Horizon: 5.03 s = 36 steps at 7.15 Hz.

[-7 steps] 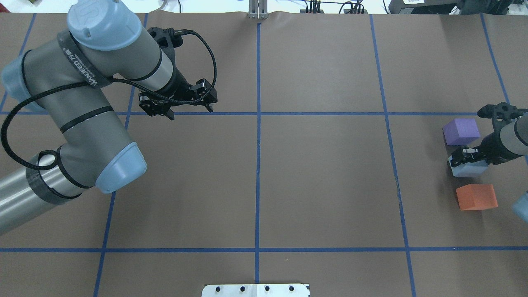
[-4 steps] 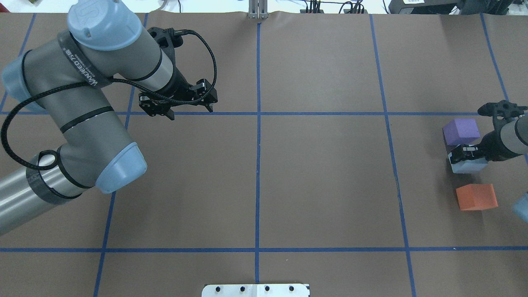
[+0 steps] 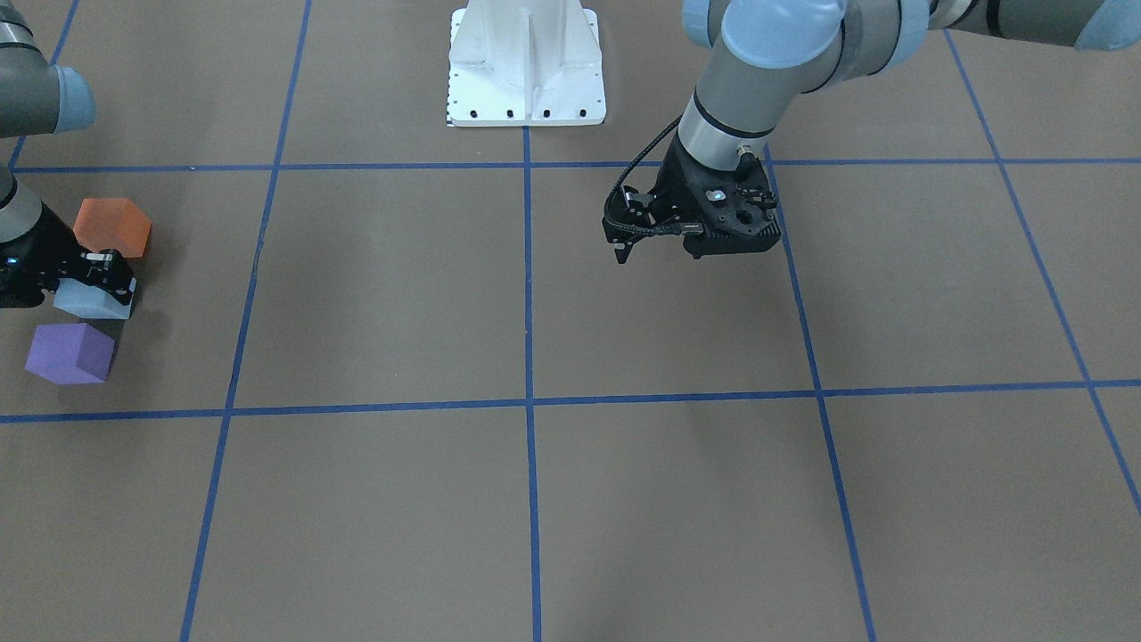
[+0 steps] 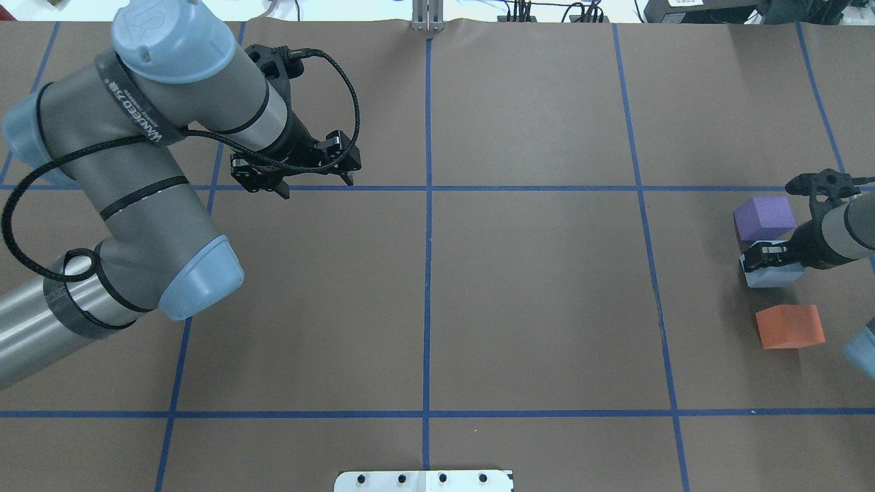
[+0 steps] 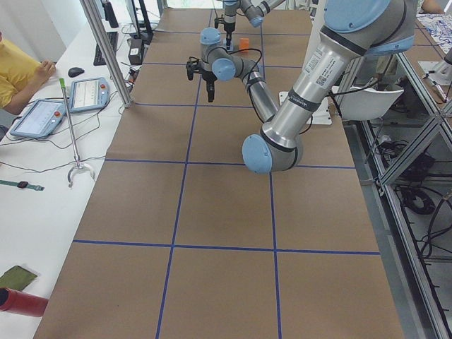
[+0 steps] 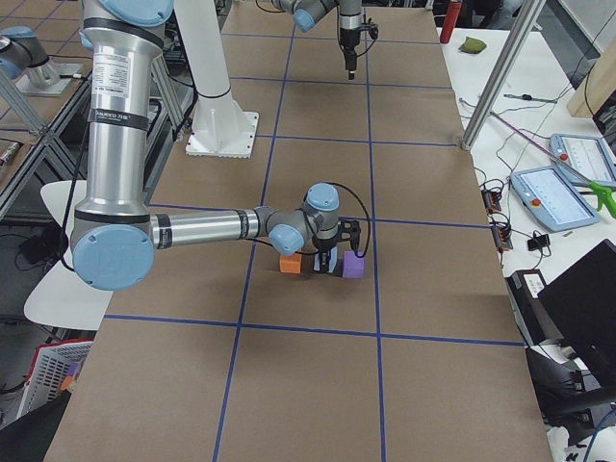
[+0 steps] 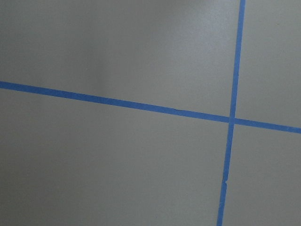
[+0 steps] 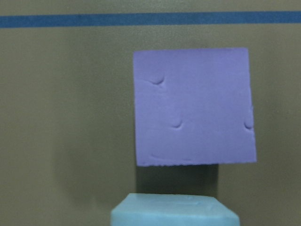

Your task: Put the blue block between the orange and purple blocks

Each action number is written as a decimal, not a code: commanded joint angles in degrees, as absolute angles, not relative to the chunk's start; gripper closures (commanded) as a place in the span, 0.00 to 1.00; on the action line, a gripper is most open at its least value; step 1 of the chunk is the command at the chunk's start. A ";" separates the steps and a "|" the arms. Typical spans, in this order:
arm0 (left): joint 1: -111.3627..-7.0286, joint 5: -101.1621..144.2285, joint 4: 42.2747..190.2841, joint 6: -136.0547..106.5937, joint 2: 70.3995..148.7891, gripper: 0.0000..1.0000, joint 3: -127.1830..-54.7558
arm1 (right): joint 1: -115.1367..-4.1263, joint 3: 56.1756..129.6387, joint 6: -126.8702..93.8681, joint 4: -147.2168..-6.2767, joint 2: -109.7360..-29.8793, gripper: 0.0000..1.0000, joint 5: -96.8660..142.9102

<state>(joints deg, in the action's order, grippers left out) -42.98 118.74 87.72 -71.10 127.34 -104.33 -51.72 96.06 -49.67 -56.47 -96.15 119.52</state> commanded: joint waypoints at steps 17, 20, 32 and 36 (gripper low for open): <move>-86.53 132.98 87.10 8.92 94.75 0.00 -97.16 | -82.71 107.05 -17.58 -84.02 -88.59 0.00 135.26; -87.98 133.85 87.01 5.83 90.35 0.00 -99.75 | -80.17 107.84 -17.58 -83.85 -88.68 0.00 135.35; -91.32 133.95 92.46 5.01 86.75 0.00 -104.15 | -79.63 106.78 -18.46 -83.41 -88.33 0.00 136.32; -91.14 133.86 92.64 5.01 86.66 0.00 -103.27 | -79.45 107.67 -18.54 -83.58 -87.89 0.00 135.97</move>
<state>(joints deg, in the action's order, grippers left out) -91.22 133.93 92.65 5.01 86.72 -103.66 -79.55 107.39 -18.48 -83.41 -88.03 136.14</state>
